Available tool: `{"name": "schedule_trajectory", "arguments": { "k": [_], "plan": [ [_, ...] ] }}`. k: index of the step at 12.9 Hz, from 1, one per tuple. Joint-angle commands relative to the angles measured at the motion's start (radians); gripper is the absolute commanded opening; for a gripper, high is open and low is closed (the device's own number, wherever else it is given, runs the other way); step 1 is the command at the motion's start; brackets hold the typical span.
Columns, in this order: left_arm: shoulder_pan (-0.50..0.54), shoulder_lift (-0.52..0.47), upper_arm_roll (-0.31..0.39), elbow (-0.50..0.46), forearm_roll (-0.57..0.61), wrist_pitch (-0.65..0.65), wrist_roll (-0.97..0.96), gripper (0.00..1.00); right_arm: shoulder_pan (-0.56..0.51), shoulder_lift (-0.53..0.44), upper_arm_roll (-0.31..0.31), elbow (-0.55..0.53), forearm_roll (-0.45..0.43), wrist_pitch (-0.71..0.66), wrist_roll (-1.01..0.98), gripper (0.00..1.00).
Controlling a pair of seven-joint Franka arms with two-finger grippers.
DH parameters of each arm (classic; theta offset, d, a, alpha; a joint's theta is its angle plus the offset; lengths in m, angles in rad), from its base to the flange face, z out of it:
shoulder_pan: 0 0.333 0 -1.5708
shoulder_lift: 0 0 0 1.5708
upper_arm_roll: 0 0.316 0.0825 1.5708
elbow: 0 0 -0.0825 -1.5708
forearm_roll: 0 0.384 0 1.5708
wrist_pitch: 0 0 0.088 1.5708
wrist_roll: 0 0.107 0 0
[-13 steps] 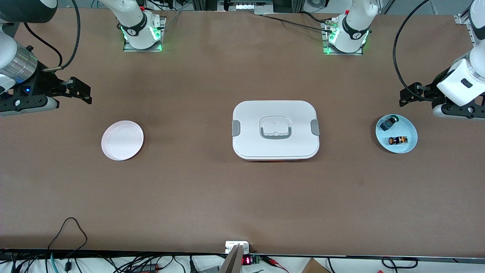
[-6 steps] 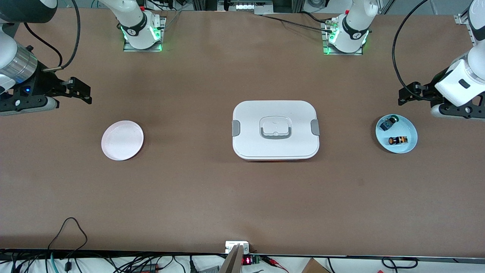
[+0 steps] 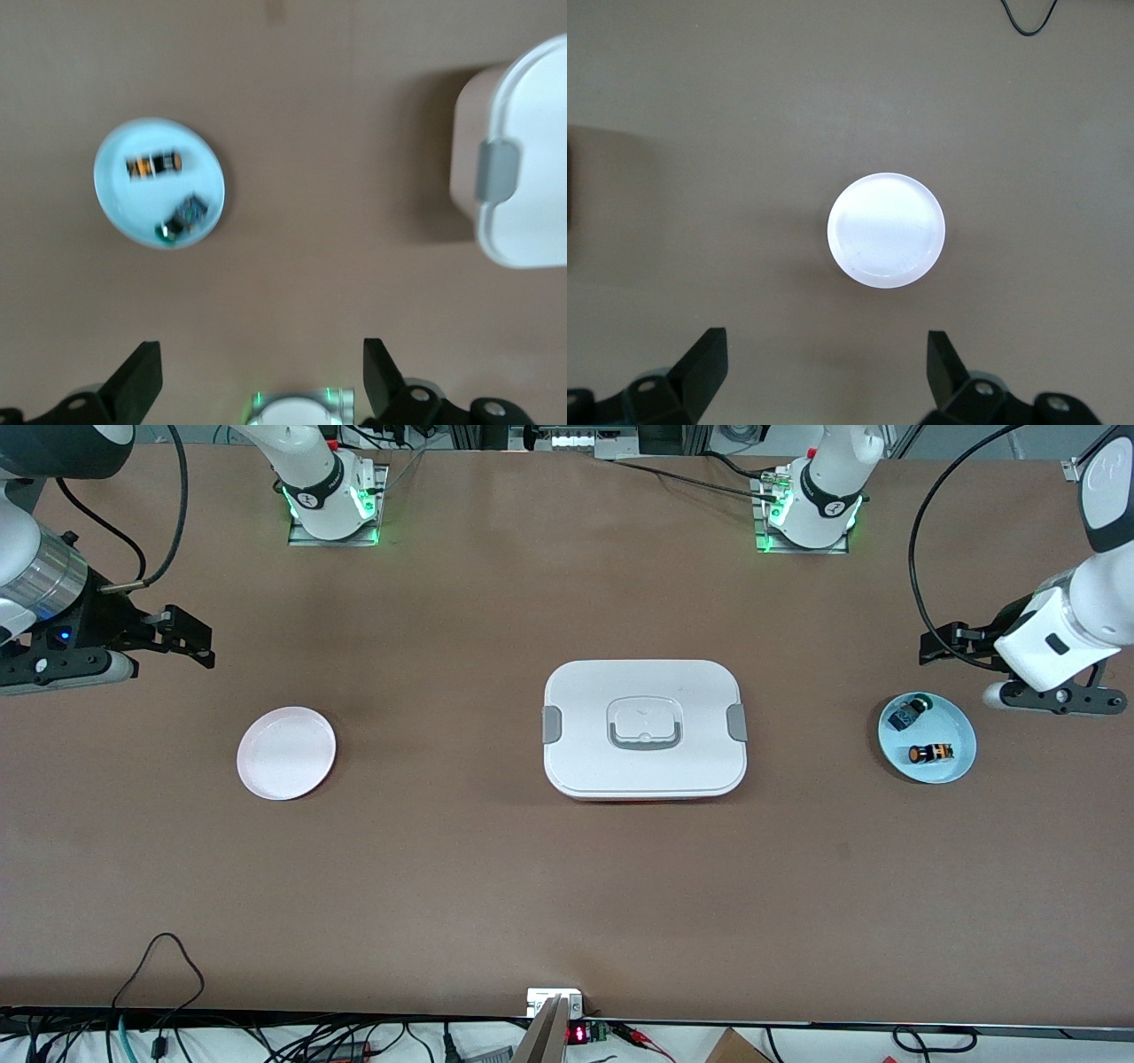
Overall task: Transfer orange switch to right arm and place
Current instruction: 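Move the left gripper toward the orange switch on the blue plate, then lower the left gripper and close it on the orange switch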
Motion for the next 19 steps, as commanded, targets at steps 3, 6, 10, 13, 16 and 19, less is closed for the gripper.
{"name": "schedule_trajectory", "arguments": {
  "k": [3,6,10,13,16,19],
  "plan": [
    [0.096,0.043,0.002,-0.128,0.014,0.110,-0.052,1.00,0.003,0.008,-0.002,0.025,-0.004,-0.021,0.007,1.00],
    [0.099,0.046,0.004,-0.295,0.017,0.387,-0.067,1.00,0.004,0.008,-0.002,0.025,-0.006,-0.021,0.007,1.00],
    [0.145,0.133,0.004,-0.364,0.026,0.621,-0.023,1.00,0.003,0.007,-0.002,0.025,-0.006,-0.019,0.007,1.00],
    [0.231,0.229,0.003,-0.369,0.026,0.776,0.099,1.00,0.004,0.008,-0.002,0.025,-0.006,-0.021,0.007,1.00],
    [0.268,0.280,0.002,-0.467,0.025,1.013,0.152,1.00,0.004,0.008,-0.002,0.025,-0.006,-0.021,0.007,1.00],
    [0.276,0.300,0.002,-0.519,0.025,1.140,0.172,1.00,0.004,0.008,-0.002,0.025,-0.006,-0.021,0.007,1.00]
  ]
}}
